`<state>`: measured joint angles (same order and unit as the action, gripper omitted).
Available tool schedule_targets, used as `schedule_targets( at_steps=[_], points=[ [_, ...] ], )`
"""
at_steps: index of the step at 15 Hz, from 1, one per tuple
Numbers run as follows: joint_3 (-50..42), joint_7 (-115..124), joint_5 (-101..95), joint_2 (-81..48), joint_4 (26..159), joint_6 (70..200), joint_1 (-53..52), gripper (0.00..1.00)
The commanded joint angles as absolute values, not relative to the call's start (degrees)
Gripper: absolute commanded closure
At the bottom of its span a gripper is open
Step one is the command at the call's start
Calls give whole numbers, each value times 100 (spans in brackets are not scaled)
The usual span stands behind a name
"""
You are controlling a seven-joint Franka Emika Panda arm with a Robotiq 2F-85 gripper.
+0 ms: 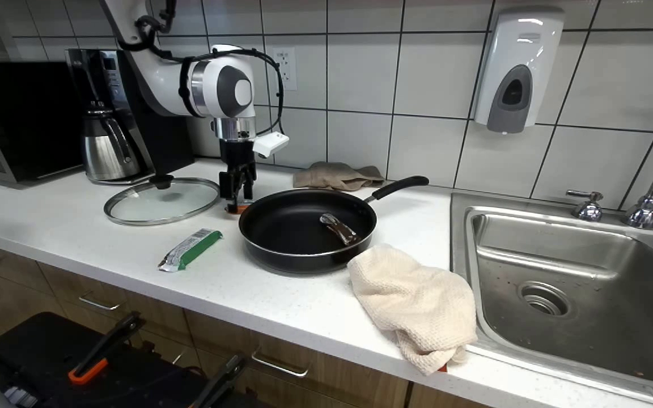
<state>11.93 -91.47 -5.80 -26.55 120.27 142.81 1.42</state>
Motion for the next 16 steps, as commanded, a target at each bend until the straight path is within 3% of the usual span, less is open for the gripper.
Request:
schedule_targets(
  at_steps=[1, 8, 16],
  points=[
    [1134, -9266, -669, -2644, 12020, 14395, 97, 28],
    [1135, -9275, -666, -2661, 11953, 14408, 116, 82],
    [1052, -9240, -1116, -2633, 11509, 14401, -40, 83]
  ],
)
